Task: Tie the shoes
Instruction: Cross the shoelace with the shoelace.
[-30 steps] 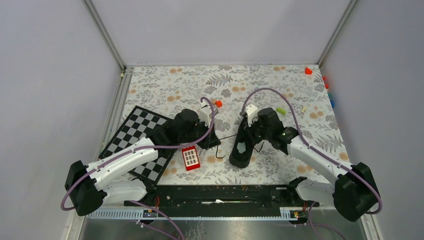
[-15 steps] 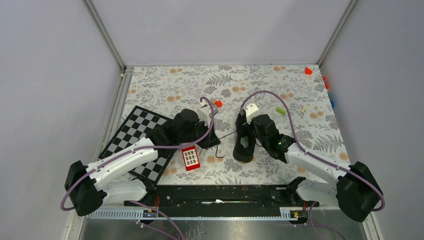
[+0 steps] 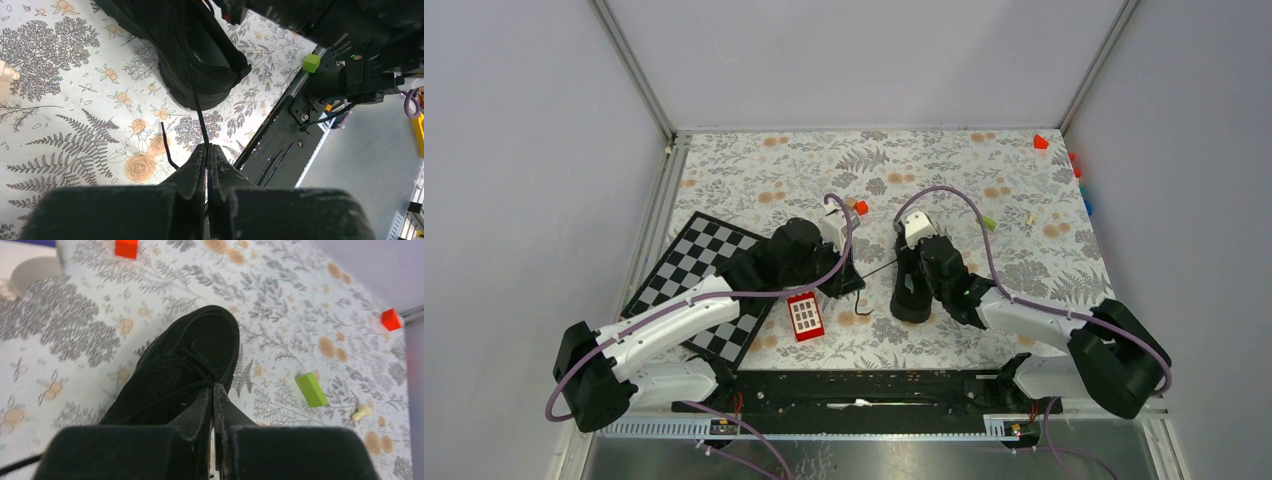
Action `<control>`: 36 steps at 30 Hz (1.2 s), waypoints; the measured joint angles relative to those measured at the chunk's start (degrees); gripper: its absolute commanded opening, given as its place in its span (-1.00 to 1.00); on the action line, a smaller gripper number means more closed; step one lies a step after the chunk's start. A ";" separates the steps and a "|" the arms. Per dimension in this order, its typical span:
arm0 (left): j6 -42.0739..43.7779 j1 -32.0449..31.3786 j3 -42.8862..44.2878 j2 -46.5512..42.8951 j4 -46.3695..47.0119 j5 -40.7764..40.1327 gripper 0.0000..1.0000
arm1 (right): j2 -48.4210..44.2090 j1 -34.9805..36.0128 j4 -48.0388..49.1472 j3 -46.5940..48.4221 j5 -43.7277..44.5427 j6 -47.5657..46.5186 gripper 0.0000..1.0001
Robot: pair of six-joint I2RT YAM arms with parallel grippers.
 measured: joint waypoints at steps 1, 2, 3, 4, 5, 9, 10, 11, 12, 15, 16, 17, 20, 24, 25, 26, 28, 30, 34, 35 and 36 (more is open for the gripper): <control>-0.02 0.00 0.00 0.02 0.02 0.00 -1.00 | 1.29 0.72 2.05 -0.11 1.68 -0.50 -1.00; -0.02 0.00 0.00 0.02 0.04 0.00 -1.00 | 2.40 1.33 3.78 -0.11 3.34 -0.81 -1.00; -0.02 0.00 0.00 0.04 0.07 0.00 -1.00 | 3.89 2.12 6.45 -0.11 5.90 -1.16 -1.00; -0.02 0.00 0.00 0.09 0.11 0.00 -1.00 | 5.35 2.95 8.94 -0.11 8.66 -1.38 -1.00; -0.02 0.00 0.00 0.17 0.17 0.00 -1.00 | 6.93 3.87 11.56 -0.09 11.72 -1.53 -1.00; -0.02 0.00 0.00 0.22 0.50 0.00 -1.00 | 9.20 5.51 11.45 1.40 17.03 1.84 -0.68; 0.00 0.00 0.00 0.22 0.44 0.00 -1.00 | 8.79 5.53 9.60 2.29 16.98 3.58 -0.54; 0.00 0.00 0.00 0.22 0.42 0.00 -1.00 | 8.04 5.53 7.41 3.30 16.63 5.60 -0.47; 0.00 0.00 0.00 0.22 0.42 0.00 -1.00 | 7.02 5.53 5.40 4.07 16.00 7.50 -0.38; 0.00 0.00 0.00 0.22 0.42 0.02 -1.00 | 3.65 5.49 0.98 4.92 13.84 12.83 -0.22; 0.00 0.00 0.00 0.22 0.44 0.02 -1.00 | 2.95 5.49 -0.02 4.96 13.49 14.19 -0.19; 0.00 0.00 0.00 0.22 0.44 0.02 -1.00 | 2.34 5.49 -1.03 4.96 12.83 15.47 -0.18; 0.00 0.00 0.00 0.22 0.44 0.02 -1.00 | 1.60 5.42 -3.74 5.05 11.39 19.04 -0.13; 0.02 0.00 0.00 0.22 0.44 0.02 -1.00 | 1.60 5.18 -6.80 5.14 9.88 22.64 0.02; 0.02 0.00 0.00 0.22 0.44 0.00 -1.00 | 1.60 5.09 -7.43 5.27 9.70 23.17 0.02; 0.02 0.00 -0.02 0.22 0.44 0.02 -1.00 | 1.60 4.92 -8.24 5.42 9.42 23.85 0.02; 0.02 0.00 -0.11 0.20 0.44 0.00 -1.00 | 1.57 4.61 -8.94 5.75 9.27 24.96 0.03; 0.02 0.00 -0.26 0.20 0.44 0.00 -1.00 | 1.25 4.15 -9.75 5.84 8.81 26.10 0.05; 0.02 0.00 -0.44 0.20 0.44 0.00 -1.00 | -1.36 1.73 -12.55 6.01 6.08 28.79 0.32; 0.02 0.00 -0.44 0.20 0.42 0.00 -1.00 | -1.97 1.05 -13.05 6.05 5.16 29.33 0.37; 0.02 0.00 -0.44 0.20 0.42 0.00 -1.00 | -2.43 0.55 -13.62 6.16 4.48 29.66 0.39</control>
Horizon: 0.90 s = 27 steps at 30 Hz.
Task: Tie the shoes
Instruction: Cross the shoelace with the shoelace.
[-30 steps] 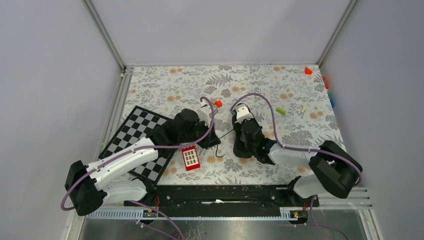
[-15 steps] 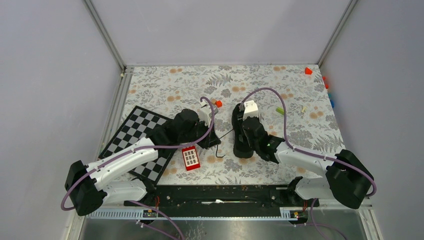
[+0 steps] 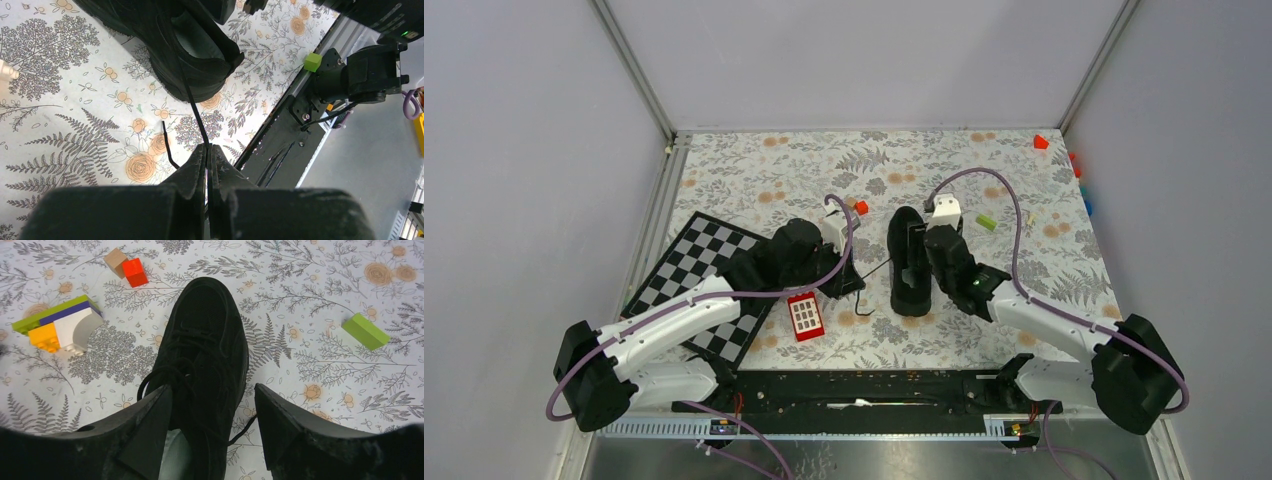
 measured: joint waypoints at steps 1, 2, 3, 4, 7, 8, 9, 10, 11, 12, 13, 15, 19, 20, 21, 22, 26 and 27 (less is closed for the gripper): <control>0.00 0.00 0.00 0.00 0.02 0.00 -1.00 | -0.59 -0.70 -0.79 0.22 -1.27 0.35 0.39; 0.00 0.00 0.00 0.00 0.02 0.00 -1.00 | -1.03 -1.14 -1.31 0.42 -2.25 0.61 0.39; 0.00 0.00 0.00 0.00 0.00 0.00 -1.00 | -1.53 -1.66 -1.70 0.52 -3.37 0.90 0.39; 0.00 0.00 0.00 0.00 0.00 0.00 -1.00 | -2.01 -2.08 -1.97 0.55 -4.52 1.20 0.37; 0.00 0.00 0.00 0.00 0.00 0.00 -1.00 | -3.67 -3.02 -3.96 0.55 -7.32 2.08 0.26; 0.00 0.00 0.00 0.00 0.00 0.00 -1.00 | -4.37 -3.28 -4.70 0.55 -8.31 2.34 0.16; 0.00 0.00 0.00 -0.02 0.00 0.00 -1.00 | -5.09 -3.50 -5.31 0.55 -8.90 2.58 0.04; 0.00 0.00 0.00 -0.02 0.00 0.00 -1.00 | -5.95 -3.80 -5.97 0.55 -9.94 2.84 -0.07; 0.00 0.00 0.00 -0.02 0.00 -0.02 -1.00 | -6.91 -4.13 -6.64 0.57 -10.80 3.23 -0.12; 0.00 0.00 0.00 -0.02 0.00 -0.02 -1.00 | -7.89 -4.70 -7.61 0.70 -12.02 3.78 -0.12; 0.00 0.00 0.00 -0.02 0.00 -0.02 -1.00 | -8.59 -5.29 -8.55 1.03 -12.98 4.28 -0.07; 0.00 0.00 0.00 -0.02 0.00 0.00 -1.00 | -9.11 -6.97 -10.97 2.71 -15.45 5.60 0.05; 0.00 0.00 0.00 0.00 0.00 0.00 -1.00 | -7.04 -11.34 -15.54 8.79 -22.27 8.31 0.07; 0.00 0.00 0.00 -0.02 0.00 0.00 -1.00 | -6.25 -12.09 -16.50 10.23 -23.74 8.81 0.07; 0.00 0.00 0.00 0.00 0.00 -0.02 -1.00 | -5.46 -12.57 -17.31 11.47 -25.00 9.14 0.07; 0.00 0.00 0.00 -0.02 0.00 0.00 -1.00 | -4.35 -12.85 -18.14 13.07 -26.67 9.62 0.06; 0.00 0.00 0.00 0.00 0.00 0.00 -1.00 | 0.17 -14.10 -20.06 17.92 -32.59 10.78 0.06; 0.00 0.00 0.00 -0.02 0.00 -0.02 -1.00 | 1.27 -14.21 -20.44 18.80 -34.10 11.06 0.07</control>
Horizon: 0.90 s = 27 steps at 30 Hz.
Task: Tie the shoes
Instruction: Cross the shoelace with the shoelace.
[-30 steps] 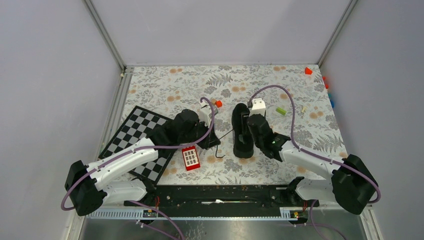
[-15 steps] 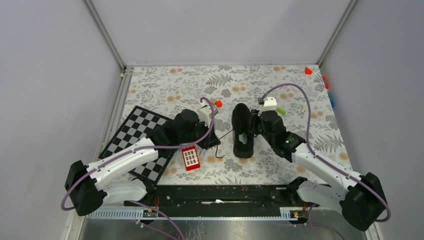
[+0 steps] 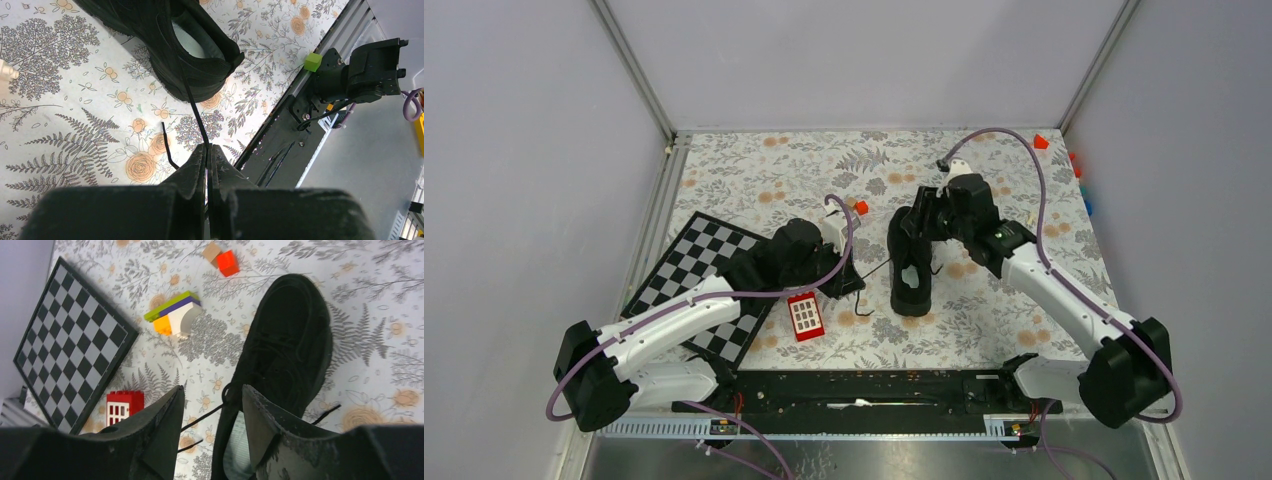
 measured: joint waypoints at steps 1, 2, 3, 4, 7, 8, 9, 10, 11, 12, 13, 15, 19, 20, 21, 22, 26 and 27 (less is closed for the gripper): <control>0.00 0.00 0.00 0.00 0.00 0.02 -1.00 | 1.01 -0.07 -0.55 0.74 -1.29 0.20 0.07; 0.00 0.00 0.00 0.00 0.00 0.00 -1.00 | 2.01 -0.17 -1.05 1.38 -2.51 0.37 0.07; 0.00 0.00 0.00 0.00 0.00 0.00 -1.00 | 2.80 -0.22 -1.29 1.73 -3.23 0.44 0.08; 0.00 0.00 0.00 0.00 0.00 0.00 -1.00 | 3.76 -0.28 -1.66 2.23 -4.22 0.59 0.08; 0.00 0.00 0.00 0.00 0.00 0.00 -1.00 | 5.99 -0.35 -2.40 2.62 -6.23 0.85 0.08; 0.00 0.00 0.00 0.00 0.00 0.00 -1.00 | 6.54 -0.37 -2.84 2.62 -6.71 0.87 0.08; 0.00 0.00 0.00 0.00 0.00 0.00 -1.00 | 6.95 -0.39 -3.15 2.62 -7.17 0.94 0.08; 0.02 0.00 0.00 0.00 0.00 0.00 -1.00 | 7.26 -0.44 -3.43 2.62 -7.56 1.05 0.08; 0.02 0.00 0.00 0.00 0.00 0.02 -1.00 | 7.43 -0.46 -3.65 2.62 -7.69 1.09 0.08; 0.07 0.00 0.00 0.00 0.00 0.02 -1.00 | 7.54 -0.50 -3.85 2.62 -7.85 1.14 0.08; 0.13 0.00 0.00 0.00 -0.02 0.00 -1.00 | 7.61 -0.59 -3.98 2.62 -7.98 1.16 0.09; 0.17 0.00 0.00 0.00 0.00 0.00 -1.00 | 7.63 -0.70 -3.98 2.62 -8.02 1.22 0.09; 0.20 0.00 0.00 0.00 0.00 0.02 -1.00 | 7.61 -1.01 -3.61 2.62 -8.00 1.33 0.10; 0.20 0.00 0.00 0.00 0.00 0.00 -1.00 | 7.61 -1.14 -3.56 2.62 -8.00 1.38 0.10; 0.20 0.00 0.00 0.00 0.00 0.00 -1.00 | 7.61 -1.27 -3.48 2.62 -8.00 1.46 0.10; 0.20 0.00 0.00 0.00 0.00 0.02 -1.00 | 7.61 -1.38 -3.39 2.62 -7.96 1.51 0.10; 0.20 0.00 0.00 0.00 0.00 0.02 -1.00 | 7.61 -1.79 -3.10 2.62 -7.48 1.64 0.10; 0.20 0.00 0.00 0.00 0.00 0.00 -1.00 | 7.61 -1.99 -2.99 2.62 -7.39 1.68 0.11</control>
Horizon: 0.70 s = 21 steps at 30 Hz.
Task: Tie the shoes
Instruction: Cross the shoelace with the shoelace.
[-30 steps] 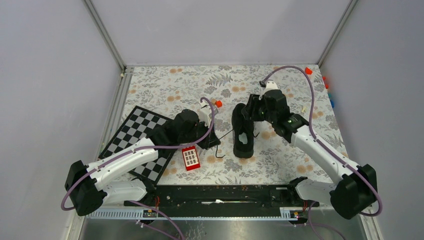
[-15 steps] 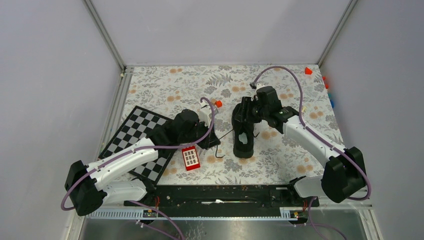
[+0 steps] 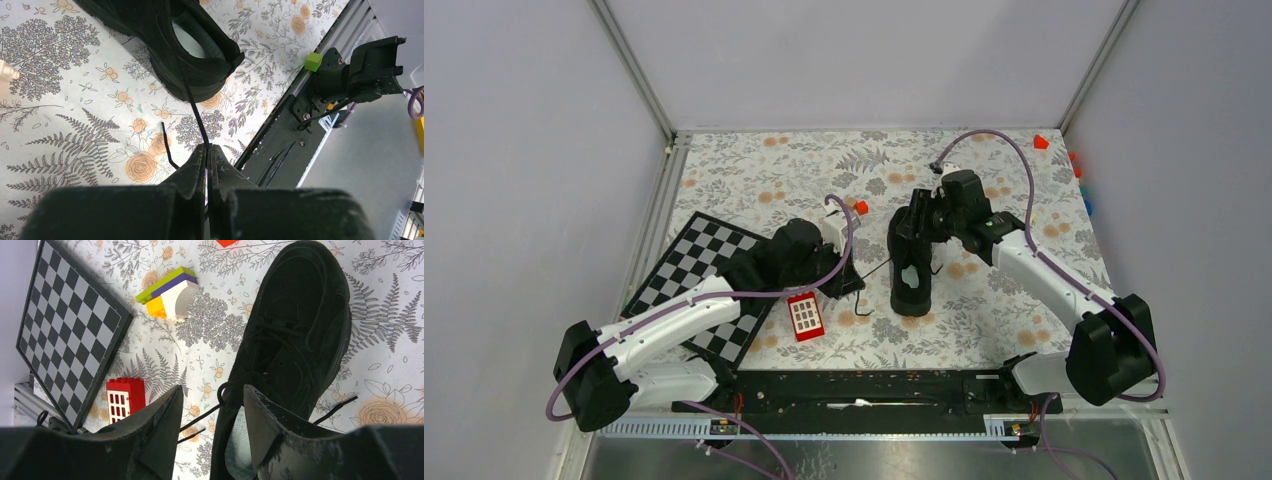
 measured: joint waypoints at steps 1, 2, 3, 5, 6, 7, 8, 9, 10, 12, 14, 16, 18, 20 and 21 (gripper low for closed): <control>0.02 0.00 0.00 0.00 0.00 0.02 -1.00 | 0.00 -0.17 0.17 0.00 0.02 0.02 0.11; 0.02 0.00 0.00 0.00 0.00 0.00 -1.00 | 0.00 -0.35 0.37 0.00 0.07 0.04 0.11; 0.04 0.00 0.00 0.00 -0.02 0.02 -1.00 | 0.00 -0.52 0.59 0.00 0.04 0.09 0.11; 0.07 0.00 0.00 0.00 0.00 0.00 -1.00 | 0.00 -0.76 0.92 0.00 0.07 0.26 0.11; 0.11 0.00 0.00 0.00 -0.02 0.00 -1.00 | 0.00 -0.85 1.14 0.00 0.07 0.35 0.11; 0.17 0.00 0.00 0.00 -0.02 0.02 -1.00 | 0.02 -0.90 1.31 0.00 0.07 0.42 0.11; 0.20 0.00 0.00 0.00 -0.02 0.00 -1.00 | 0.04 -0.92 1.38 0.00 0.04 0.46 0.11; 0.20 0.00 0.00 0.00 -0.02 0.00 -1.00 | 0.11 -0.94 1.51 0.00 0.00 0.48 0.11; 0.20 0.00 0.00 0.00 -0.02 0.00 -1.00 | 0.24 -0.94 1.66 0.00 -0.09 0.48 0.11; 0.22 0.00 0.00 0.00 -0.02 0.00 -1.00 | 0.83 -0.96 1.95 0.00 -0.31 0.63 0.10; 0.22 0.00 0.00 0.00 -0.02 0.00 -1.00 | 1.81 -0.96 2.32 0.00 -0.94 0.90 0.10; 0.22 0.00 0.00 0.00 -0.02 0.00 -1.00 | 2.58 -0.96 2.38 -0.02 -1.68 1.09 0.09; 0.22 0.00 0.00 0.00 -0.02 0.00 -1.00 | 2.91 -0.96 2.38 -0.04 -1.92 1.31 0.09; 0.22 0.00 0.00 0.00 -0.02 0.00 -1.00 | 2.91 -0.98 2.43 -0.11 -2.19 1.44 0.09; 0.22 0.00 0.00 0.00 -0.02 0.00 -1.00 | 2.91 -0.98 2.60 -0.15 -2.32 1.49 0.09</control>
